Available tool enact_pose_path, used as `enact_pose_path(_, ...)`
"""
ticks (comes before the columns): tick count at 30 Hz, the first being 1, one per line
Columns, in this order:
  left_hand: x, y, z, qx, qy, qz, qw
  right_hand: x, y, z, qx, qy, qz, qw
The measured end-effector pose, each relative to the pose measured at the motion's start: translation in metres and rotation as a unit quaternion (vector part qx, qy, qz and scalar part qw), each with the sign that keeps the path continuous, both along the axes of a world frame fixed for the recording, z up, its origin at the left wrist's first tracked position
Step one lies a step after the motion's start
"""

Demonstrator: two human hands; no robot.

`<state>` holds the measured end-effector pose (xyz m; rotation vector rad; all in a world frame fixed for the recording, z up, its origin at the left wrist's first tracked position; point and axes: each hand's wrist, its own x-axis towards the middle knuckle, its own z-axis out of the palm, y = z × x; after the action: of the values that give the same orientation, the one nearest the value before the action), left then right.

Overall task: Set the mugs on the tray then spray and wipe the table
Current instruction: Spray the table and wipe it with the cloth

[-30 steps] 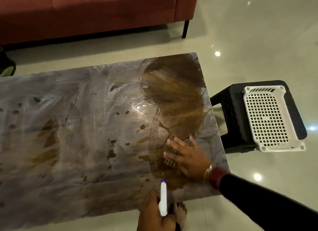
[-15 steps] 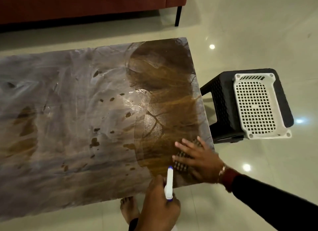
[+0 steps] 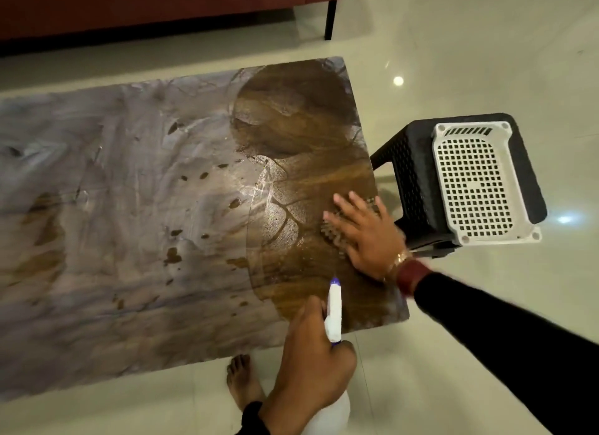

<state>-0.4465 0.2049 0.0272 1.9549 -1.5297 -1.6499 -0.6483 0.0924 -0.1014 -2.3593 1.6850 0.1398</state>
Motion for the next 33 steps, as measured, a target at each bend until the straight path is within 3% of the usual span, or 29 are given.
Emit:
enact_pose_path(4,0.003,0.006,0.002,0.042,-0.009,-0.010,0.999,0.009,0.093,-0.002,0.012,-0.007,0.026,1.000)
enact_pose_path(8,0.005,0.011,0.003,0.055,-0.008,-0.003,0.998,0.002,0.077,-0.003,0.021,-0.022,0.028,0.999)
enact_pose_path(13,0.008,0.025,-0.007,0.054,0.001,-0.019,0.998,0.020,0.079,-0.002,-0.002,-0.030,-0.179,0.983)
enact_pose_path(17,0.020,0.031,-0.007,0.085,-0.031,-0.003,0.996,0.056,0.135,-0.003,-0.017,-0.028,-0.242,0.970)
enact_pose_path(21,0.038,0.026,0.000,0.077,-0.048,0.009,0.996,0.105,0.109,-0.006,-0.018,-0.025,-0.371,0.928)
enact_pose_path(30,0.107,0.015,0.003,0.100,-0.072,0.091,0.988,0.222,0.113,-0.020,-0.009,-0.009,-0.139,0.990)
enact_pose_path(33,0.129,0.013,0.011,0.082,-0.100,0.116,0.985,0.218,0.113,-0.013,-0.008,-0.050,-0.147,0.988)
